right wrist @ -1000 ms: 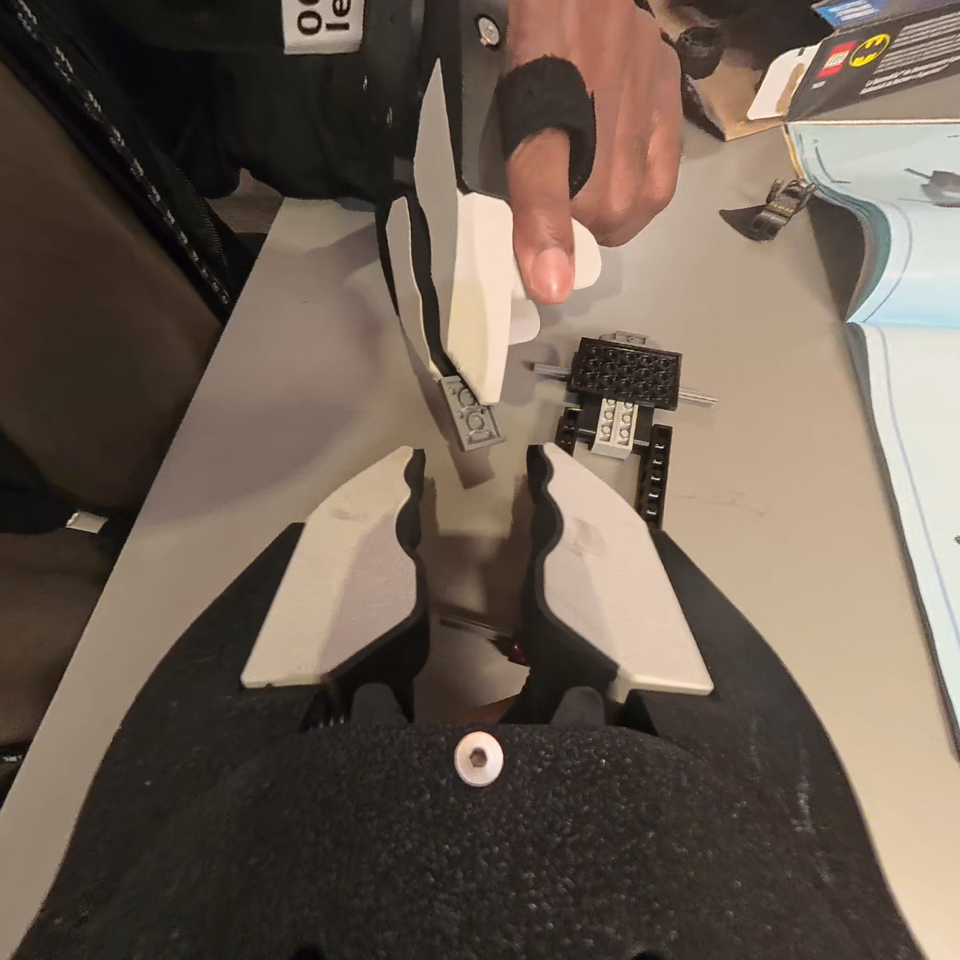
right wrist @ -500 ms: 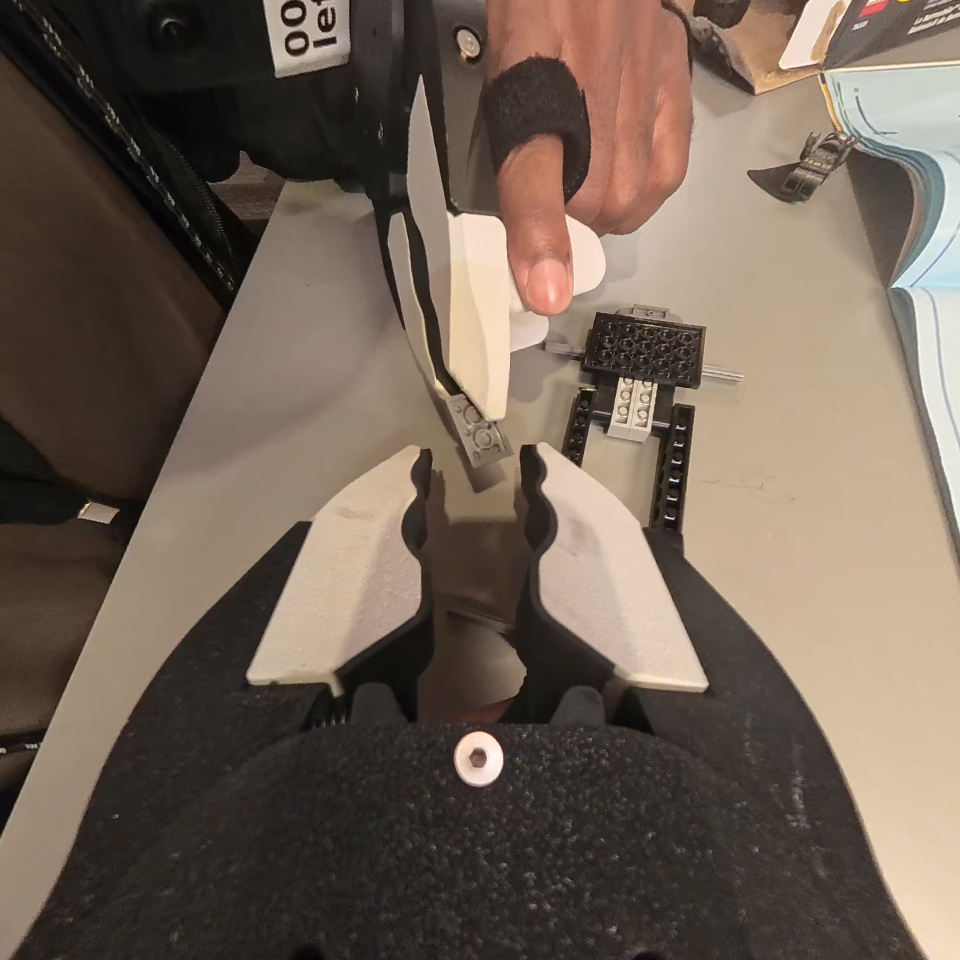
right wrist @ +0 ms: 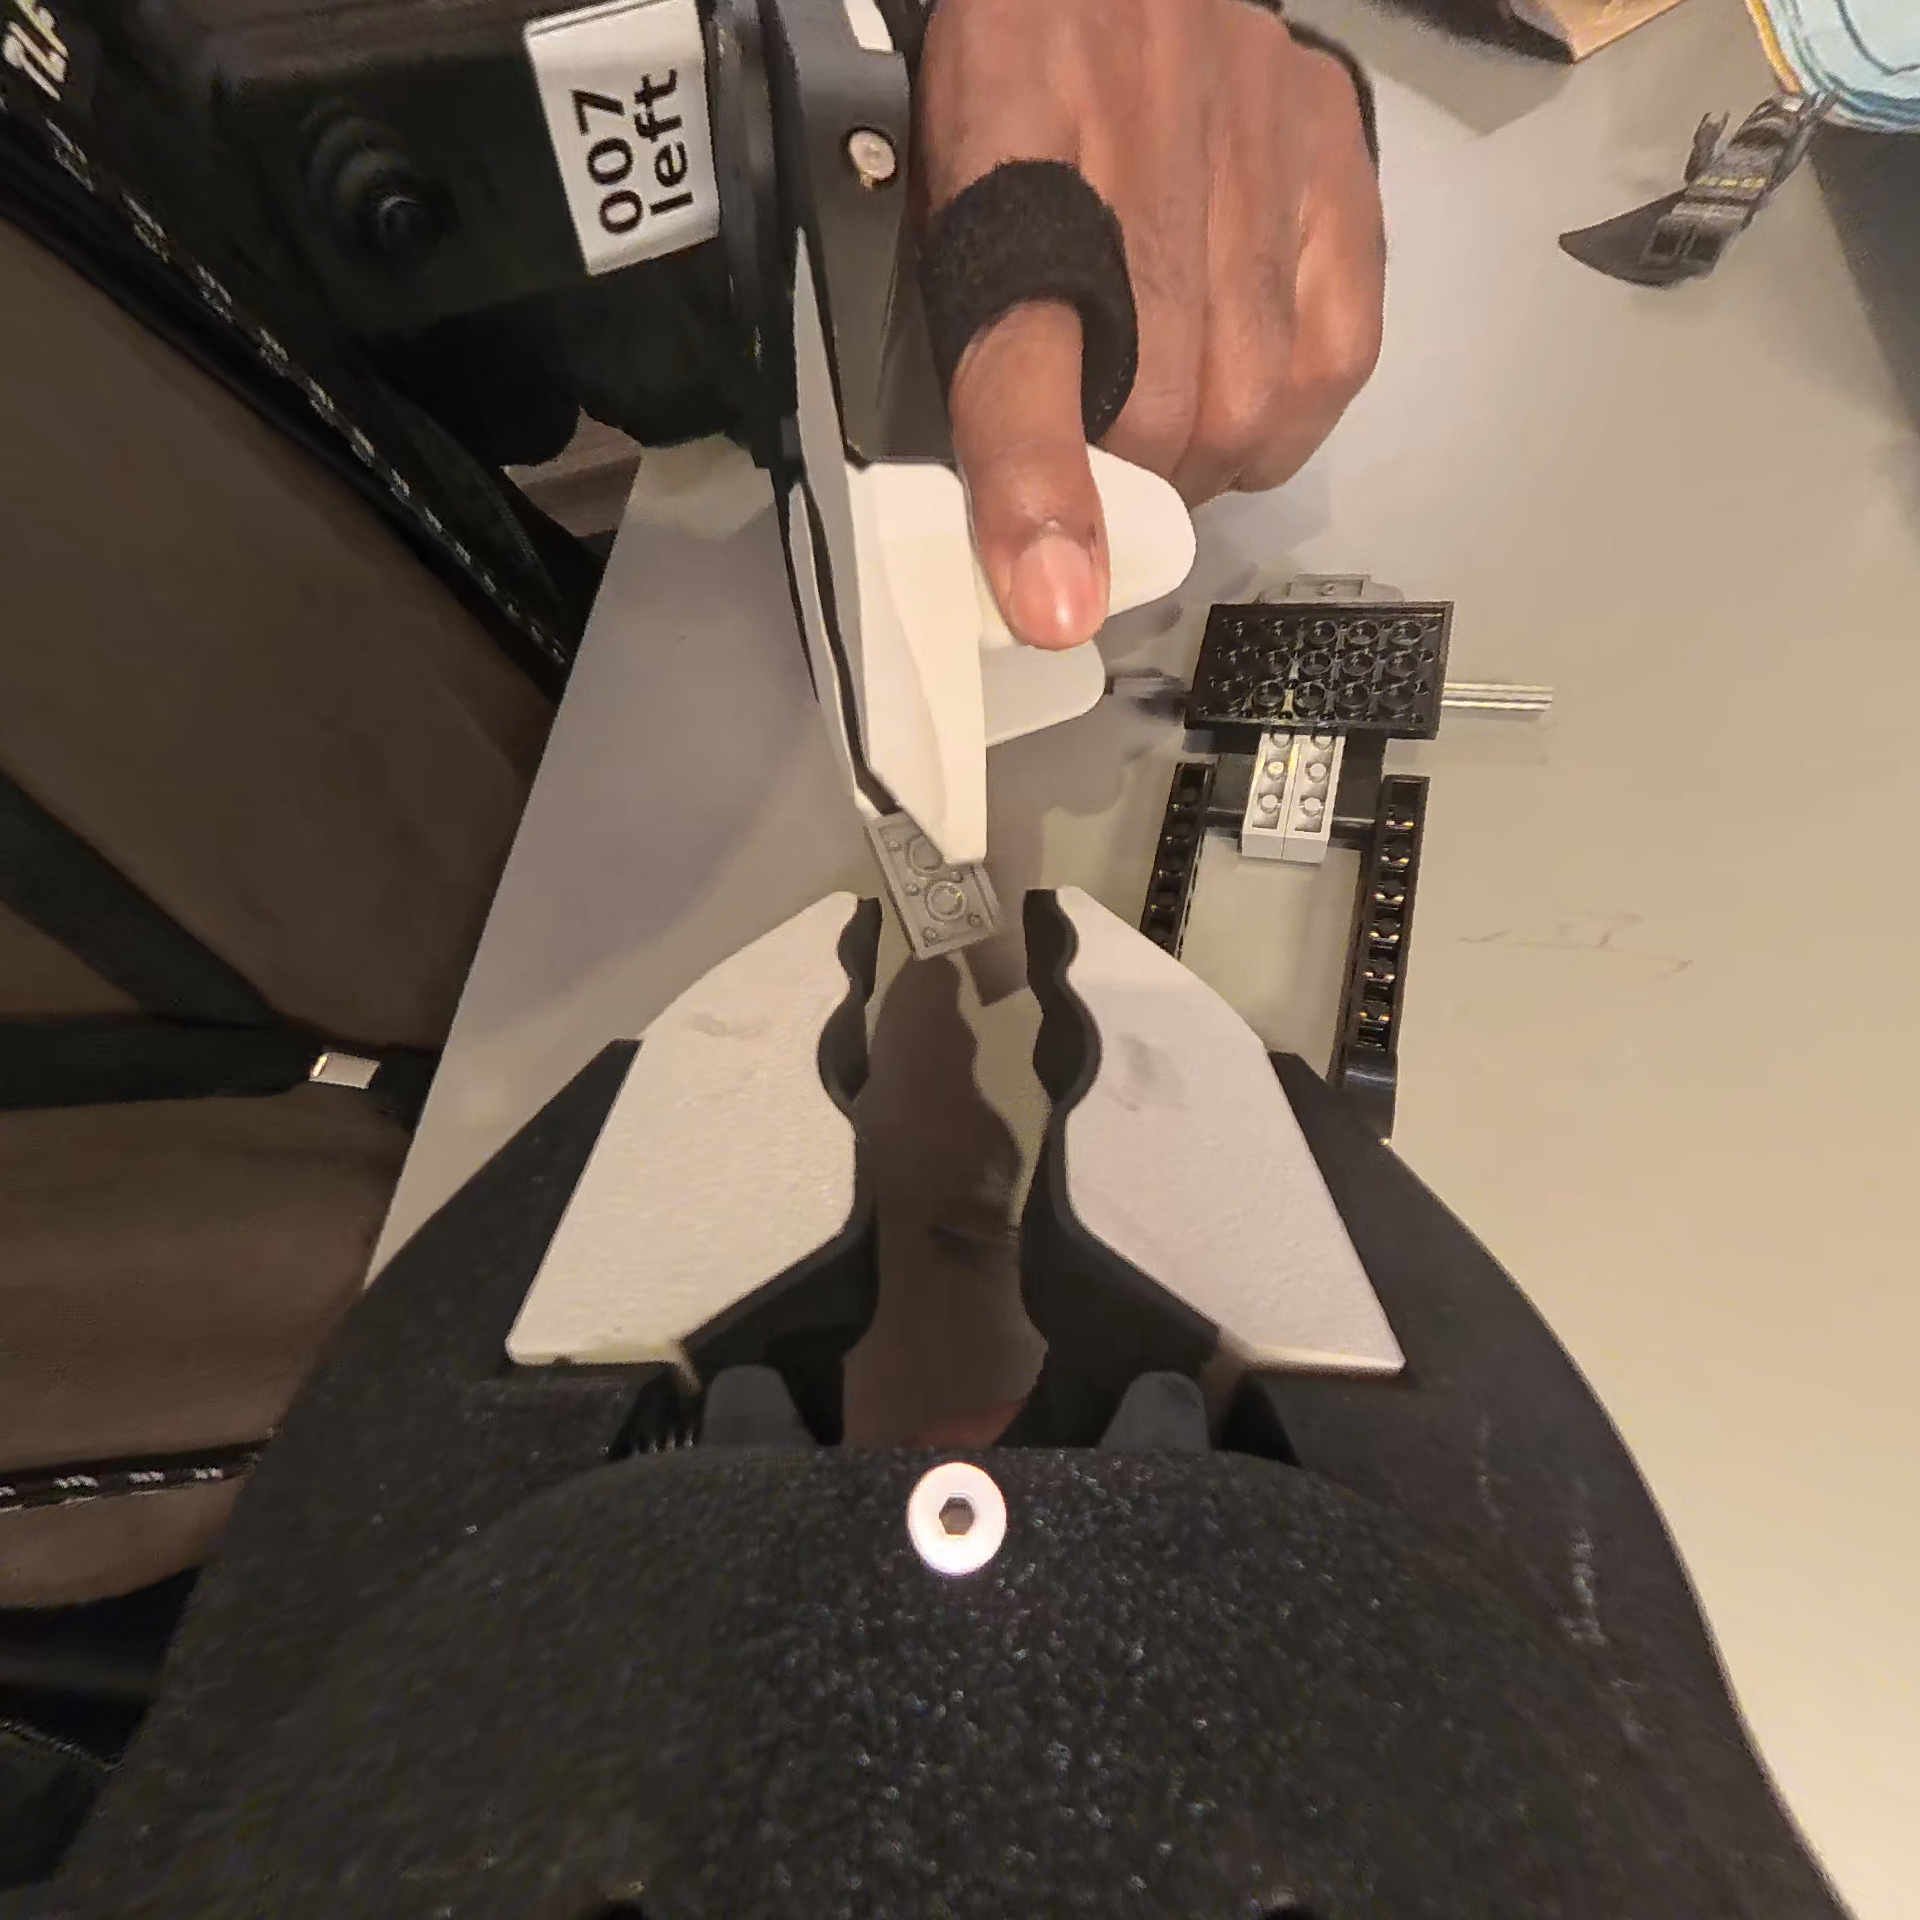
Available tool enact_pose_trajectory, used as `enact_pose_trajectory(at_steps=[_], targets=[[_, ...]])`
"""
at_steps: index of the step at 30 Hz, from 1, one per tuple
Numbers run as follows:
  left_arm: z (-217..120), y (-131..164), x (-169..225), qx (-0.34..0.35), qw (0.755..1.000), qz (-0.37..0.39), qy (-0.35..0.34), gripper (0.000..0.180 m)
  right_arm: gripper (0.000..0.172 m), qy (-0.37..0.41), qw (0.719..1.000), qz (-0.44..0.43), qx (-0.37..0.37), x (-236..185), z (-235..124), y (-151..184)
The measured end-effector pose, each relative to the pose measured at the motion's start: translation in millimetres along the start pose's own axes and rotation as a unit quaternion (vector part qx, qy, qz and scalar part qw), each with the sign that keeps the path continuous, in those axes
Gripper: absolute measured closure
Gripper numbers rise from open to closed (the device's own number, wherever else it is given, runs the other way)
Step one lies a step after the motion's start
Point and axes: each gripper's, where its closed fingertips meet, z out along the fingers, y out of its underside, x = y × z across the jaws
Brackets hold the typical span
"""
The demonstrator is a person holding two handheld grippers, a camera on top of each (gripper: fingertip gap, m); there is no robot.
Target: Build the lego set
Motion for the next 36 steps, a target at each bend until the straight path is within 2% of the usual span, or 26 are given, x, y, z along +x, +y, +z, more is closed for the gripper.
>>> enact_pose_trajectory(at_steps=[3,12,20,22,25,28,30,32,36], targets=[[0.0,-0.1,-3.0,0.011,1.000,-0.018,-0.005,0.176,0.144,-0.008,1.000,0.011,0.008,-1.5,-2.3,-2.8],[0.9,-1.8,-0.2,0.012,1.000,-0.001,0.001,0.176,0.148,-0.040,0.998,0.038,0.014,-5.8,-3.0,-2.6],[-1.0,3.1,-3.6,0.003,1.000,-0.022,-0.008,0.175,0.152,-0.016,0.999,0.038,0.025,-0.2,-2.9,-5.8],[-4.1,5.2,-8.6,0.004,0.998,-0.056,-0.013,0.168,0.153,0.001,0.999,0.036,0.035,3.4,-5.2,-9.2],[-15.1,10.3,-22.9,0.013,0.989,-0.149,-0.020,0.160,0.153,0.037,0.997,0.036,0.049,11.9,-9.9,-13.9],[-26.9,26.7,-36.1,0.000,0.965,-0.261,-0.011,0.149,0.153,0.085,0.994,0.036,0.055,24.5,-14.8,-15.8],[-33.5,43.3,-32.8,-0.029,0.942,-0.332,0.028,0.136,0.153,0.117,0.991,0.036,0.052,33.2,-17.4,-14.4],[-41.7,60.8,-22.8,-0.066,0.928,-0.361,0.062,0.130,0.153,0.143,0.988,0.035,0.037,40.0,-18.2,-9.7],[-55.0,83.7,-9.2,-0.109,0.908,-0.392,0.098,0.129,0.153,0.174,0.984,0.033,0.012,47.1,-16.6,-2.9]])
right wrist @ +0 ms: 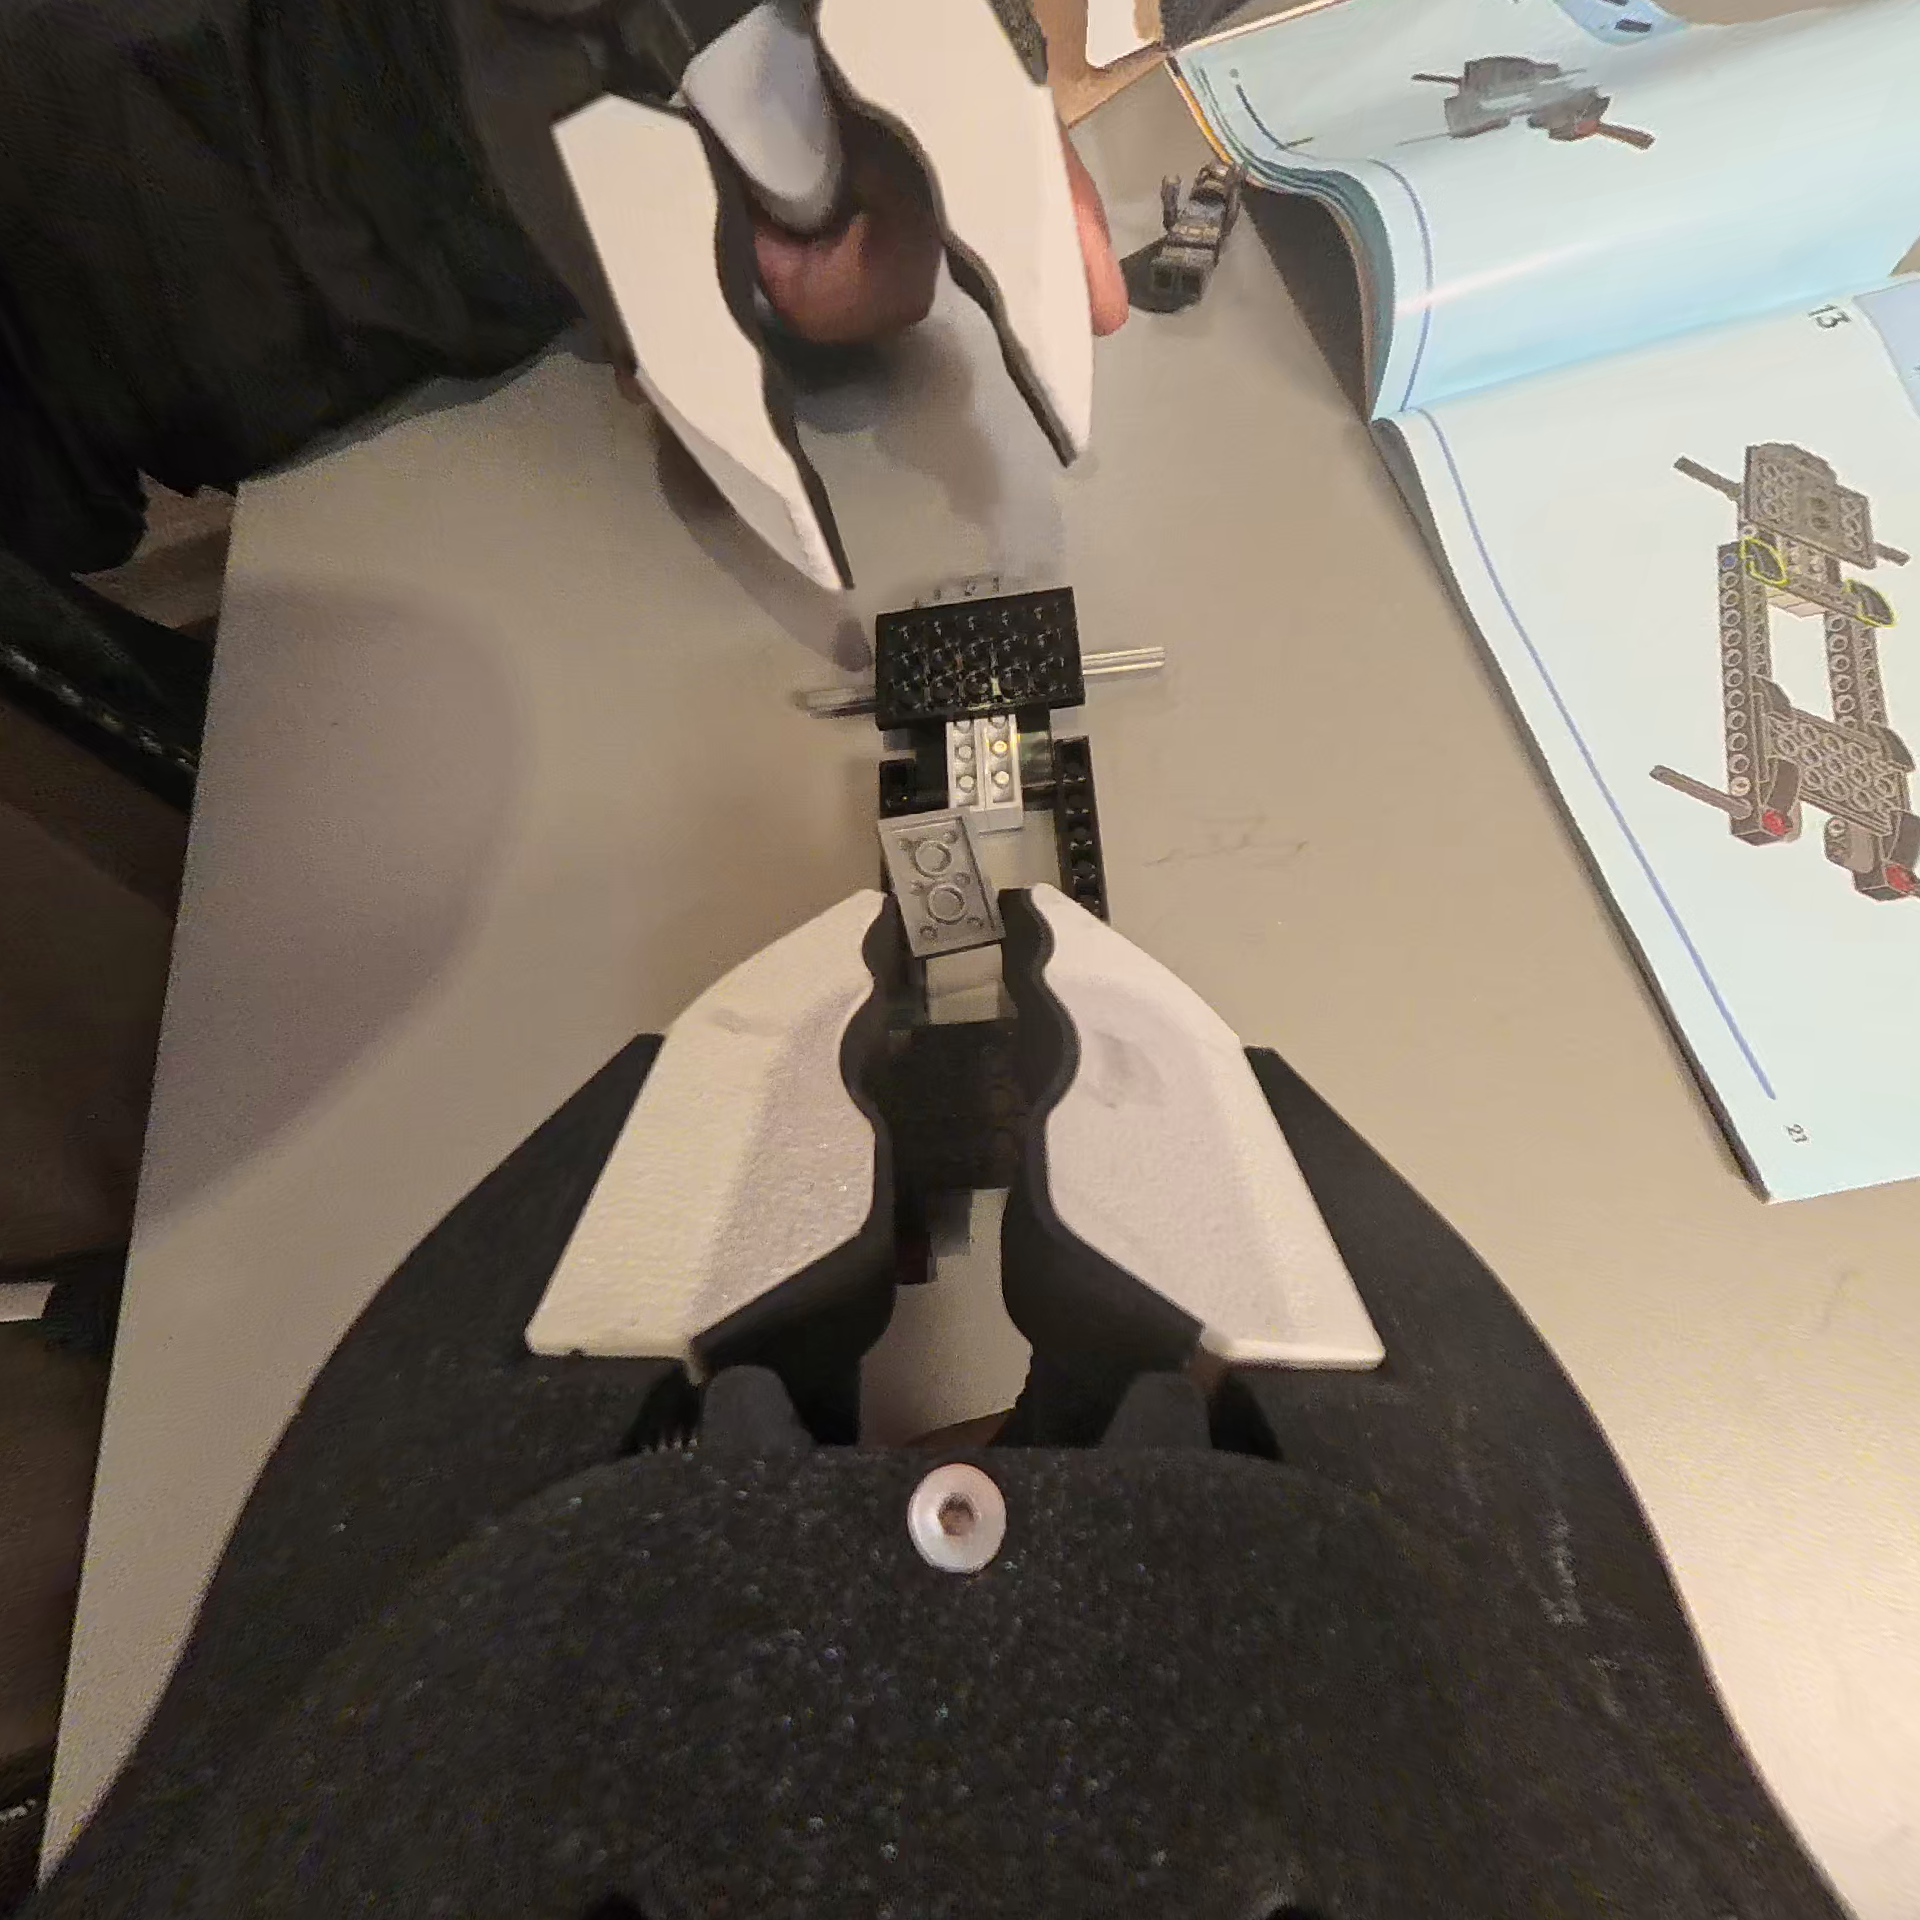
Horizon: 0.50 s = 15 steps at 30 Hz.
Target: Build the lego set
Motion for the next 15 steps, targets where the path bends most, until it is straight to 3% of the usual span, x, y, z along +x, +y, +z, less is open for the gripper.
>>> enact_pose_trajectory(at_steps=[7,15], targets=[[10.1,24.6,11.3,-0.087,0.995,-0.021,0.048,0.127,0.153,0.012,1.000,0.002,-0.010,2.0,4.5,1.5],[13.2,29.7,10.6,-0.105,0.994,-0.013,0.037,0.129,0.153,0.013,1.000,0.007,-0.010,3.5,6.8,0.8]])
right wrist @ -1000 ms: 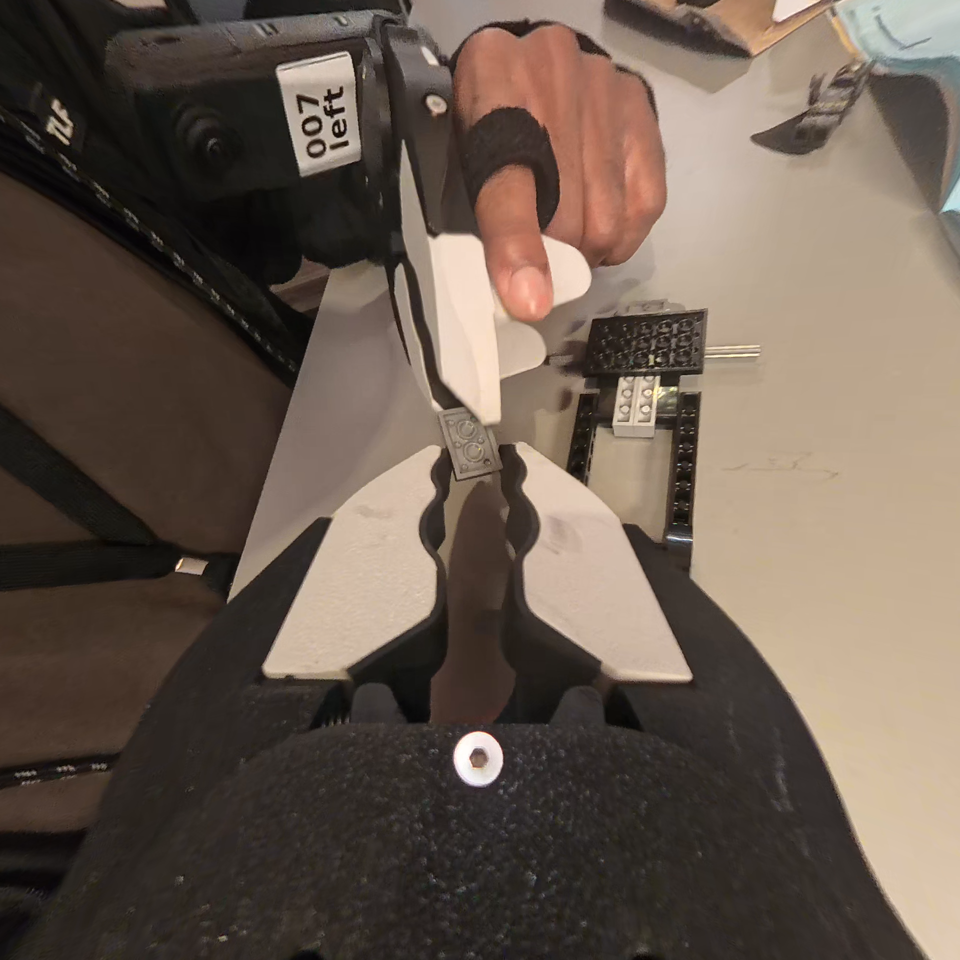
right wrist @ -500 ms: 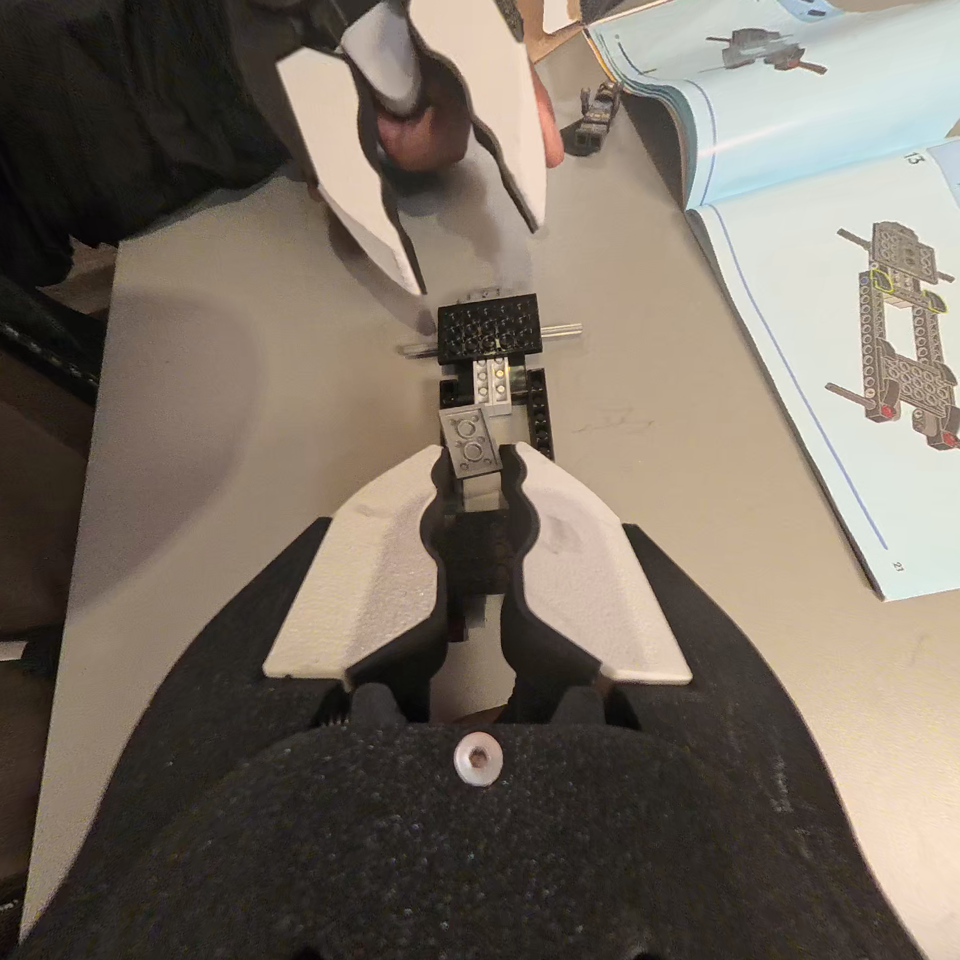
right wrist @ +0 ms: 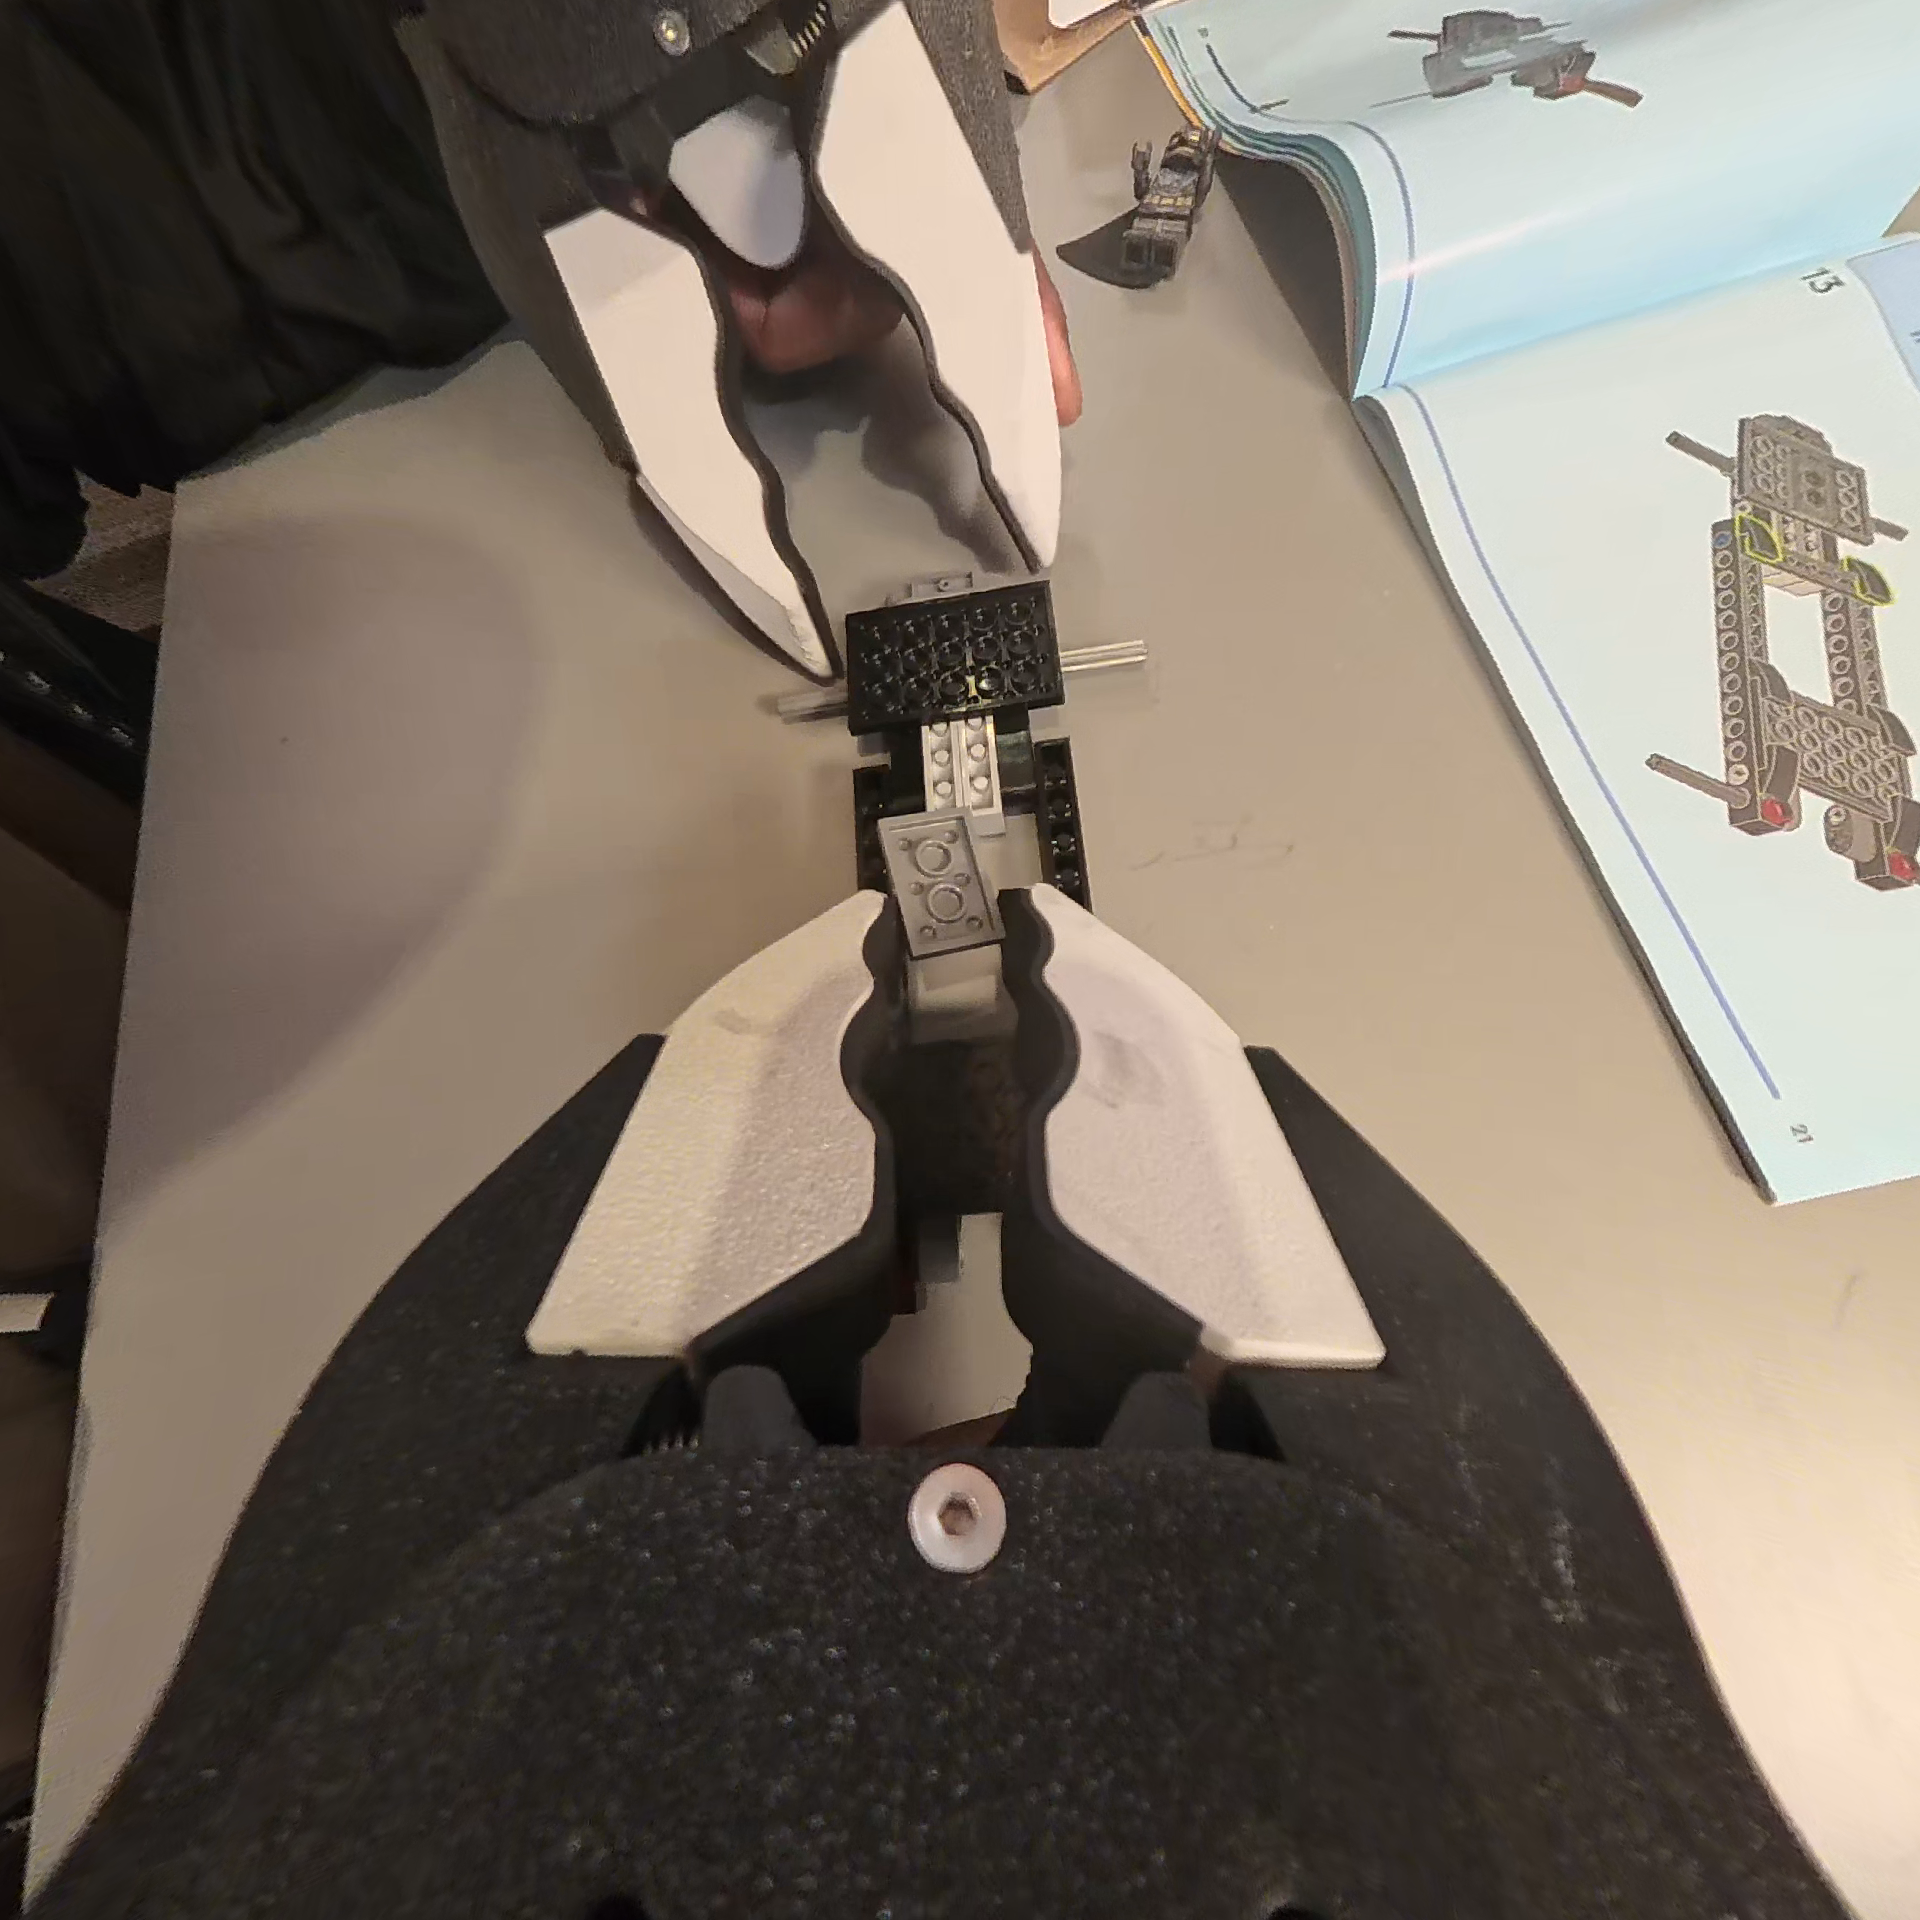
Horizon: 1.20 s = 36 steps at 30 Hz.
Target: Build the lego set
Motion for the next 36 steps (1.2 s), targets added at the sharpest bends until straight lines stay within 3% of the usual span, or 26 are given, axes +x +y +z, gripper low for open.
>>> enact_pose_trajectory(at_steps=[13,36], targets=[[1.1,1.9,0.9,-0.005,1.000,-0.012,0.001,0.140,0.153,-0.001,1.000,0.002,-0.001,1.3,0.7,-1.6],[8.4,-10.0,10.3,-0.002,0.995,-0.096,0.020,0.135,0.153,0.040,0.999,0.023,-0.024,13.8,-0.5,-7.9]])
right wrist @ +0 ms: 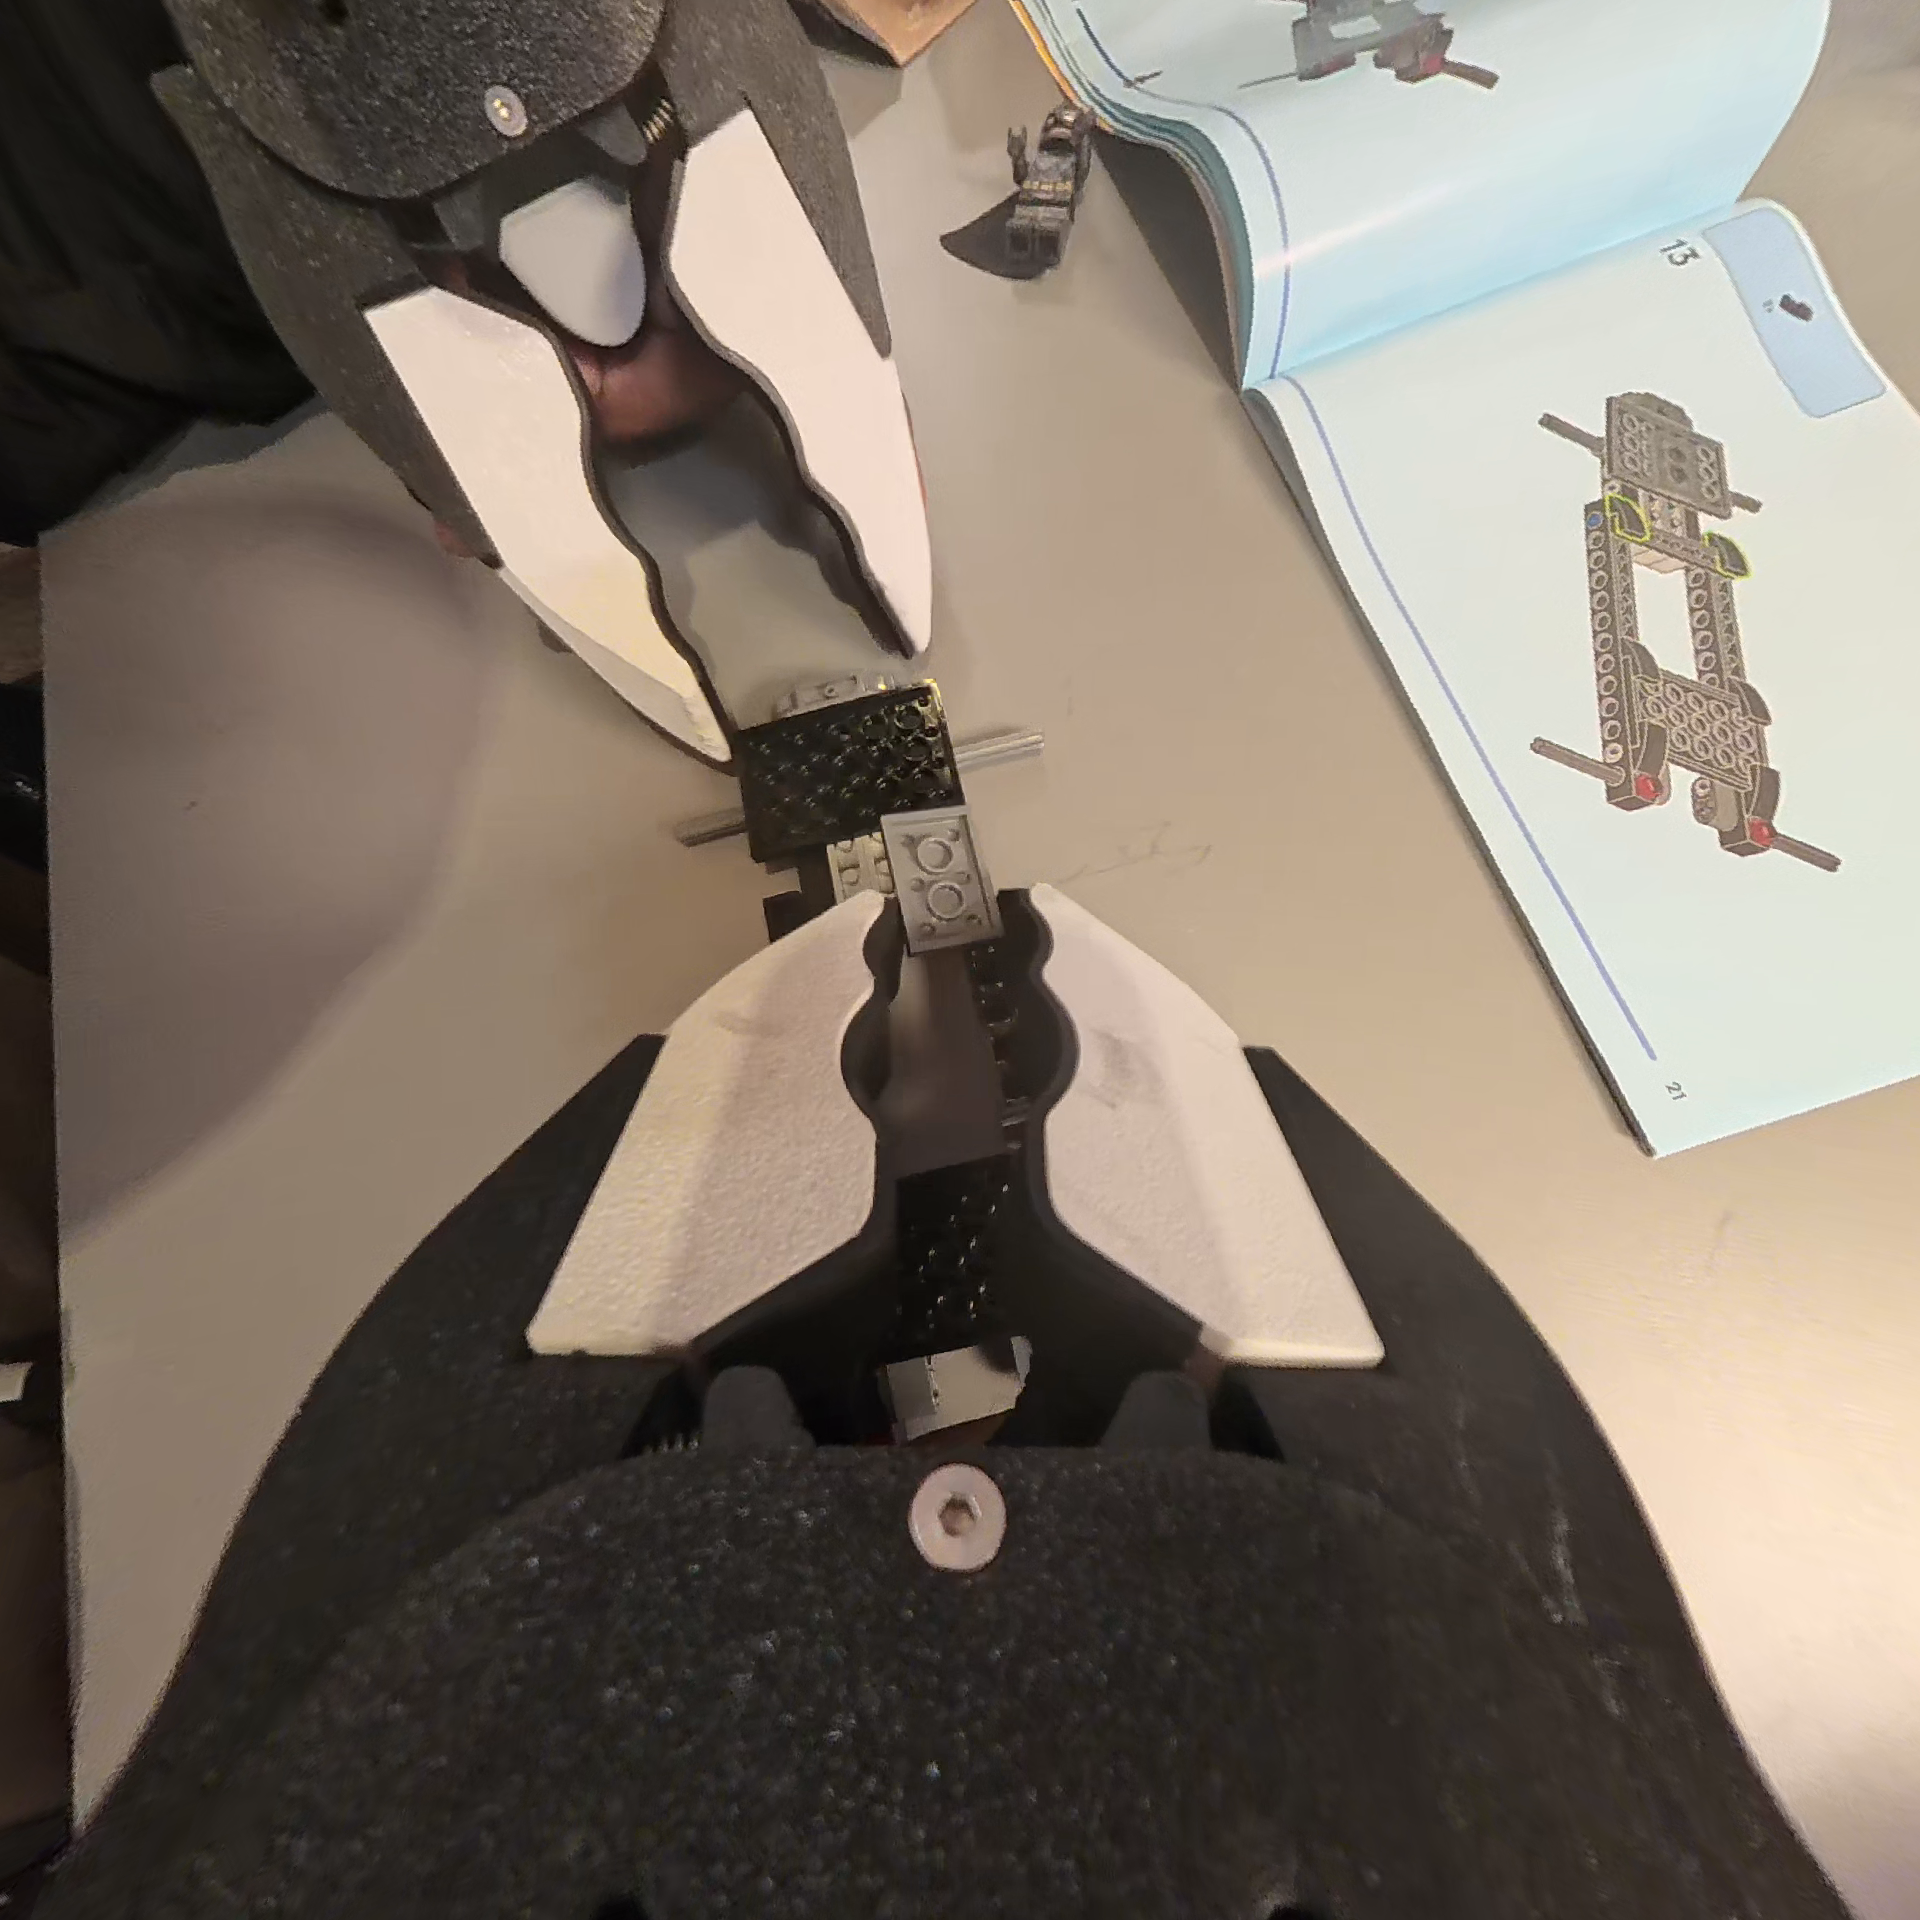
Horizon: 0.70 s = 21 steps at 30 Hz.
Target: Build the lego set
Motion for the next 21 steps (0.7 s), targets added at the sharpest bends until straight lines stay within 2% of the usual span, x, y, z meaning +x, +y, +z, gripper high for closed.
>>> enact_pose_trajectory(at_steps=[14,21], targets=[[2.7,3.0,0.7,-0.016,1.000,0.009,-0.009,0.136,0.153,0.019,0.998,-0.021,-0.058,-18.5,31.6,1.6],[1.8,1.6,0.9,-0.013,1.000,0.010,-0.011,0.136,0.154,0.049,0.996,-0.041,-0.057,-14.6,34.9,0.1]])
